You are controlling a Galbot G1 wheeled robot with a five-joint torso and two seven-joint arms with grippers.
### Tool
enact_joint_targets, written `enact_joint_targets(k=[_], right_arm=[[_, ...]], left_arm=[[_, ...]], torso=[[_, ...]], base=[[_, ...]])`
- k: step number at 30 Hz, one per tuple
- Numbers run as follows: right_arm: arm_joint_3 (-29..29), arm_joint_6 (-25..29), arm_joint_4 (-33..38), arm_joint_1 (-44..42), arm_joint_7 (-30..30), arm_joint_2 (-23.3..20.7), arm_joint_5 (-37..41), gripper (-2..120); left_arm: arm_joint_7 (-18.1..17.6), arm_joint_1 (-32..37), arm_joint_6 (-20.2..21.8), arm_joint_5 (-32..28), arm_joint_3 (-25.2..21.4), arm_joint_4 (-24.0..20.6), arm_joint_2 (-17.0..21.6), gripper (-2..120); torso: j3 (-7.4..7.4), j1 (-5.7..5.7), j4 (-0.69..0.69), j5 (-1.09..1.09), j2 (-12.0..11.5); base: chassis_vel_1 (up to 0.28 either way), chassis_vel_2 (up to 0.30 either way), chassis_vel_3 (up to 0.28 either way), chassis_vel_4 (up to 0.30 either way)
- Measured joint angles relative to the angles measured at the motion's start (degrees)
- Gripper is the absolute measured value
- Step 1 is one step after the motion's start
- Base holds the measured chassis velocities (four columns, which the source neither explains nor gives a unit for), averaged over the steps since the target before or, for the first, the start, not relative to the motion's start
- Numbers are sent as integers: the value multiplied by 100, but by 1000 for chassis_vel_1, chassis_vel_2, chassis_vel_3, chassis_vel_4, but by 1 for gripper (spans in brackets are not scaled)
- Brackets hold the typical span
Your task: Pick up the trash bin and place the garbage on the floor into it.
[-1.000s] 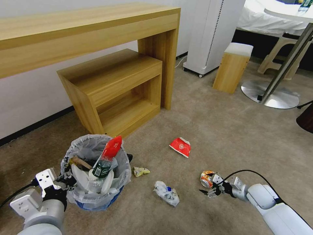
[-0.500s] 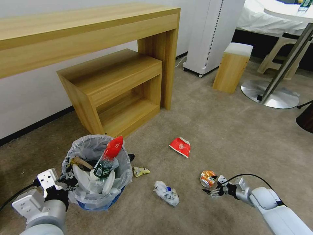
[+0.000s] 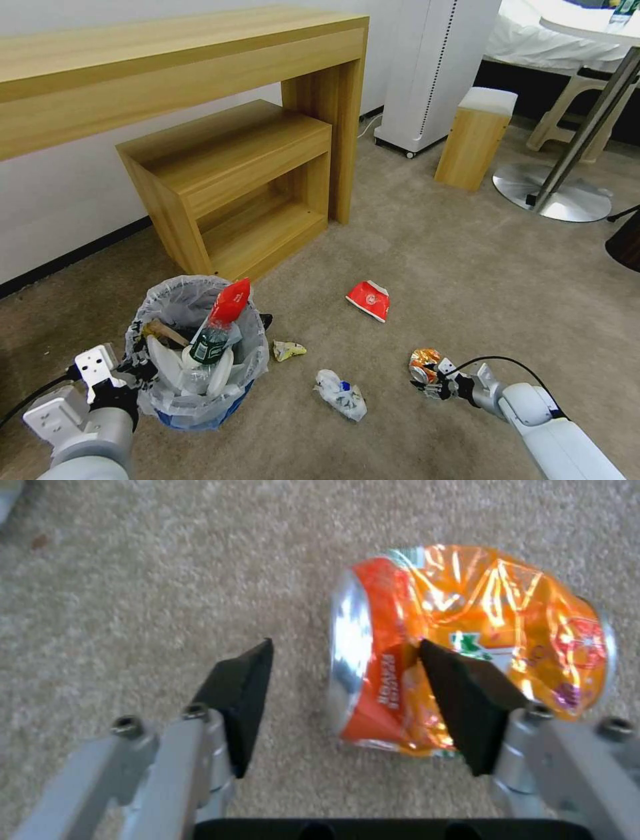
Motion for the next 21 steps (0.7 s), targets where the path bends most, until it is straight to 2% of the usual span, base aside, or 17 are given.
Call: enact_joint_targets(k=[9,11,17,21], right_arm=[[47,17,-163,137,19,106,-89,25],[53,17,-163,139,22,122,-88,24],[88,22,-36,84,29,133,-89,8],[133,44,233,-28,21,63,-15,7]], left_arm=[[6,-5,-17,-38,-28,61,42,1],[7,-5,-19,-41,-30,64,47,1],[11,-5,-21,-74,-49,68,86,1],[12,-11,-21,-103,-52,49,107,1]], torso=[[-1,0,0,-1,0],[-1,0,0,-1,0],[0,0,0,1,0],[0,0,0,3,0]], base=[[0,0,0,0],[0,0,0,0],[0,0,0,0],[0,0,0,0]])
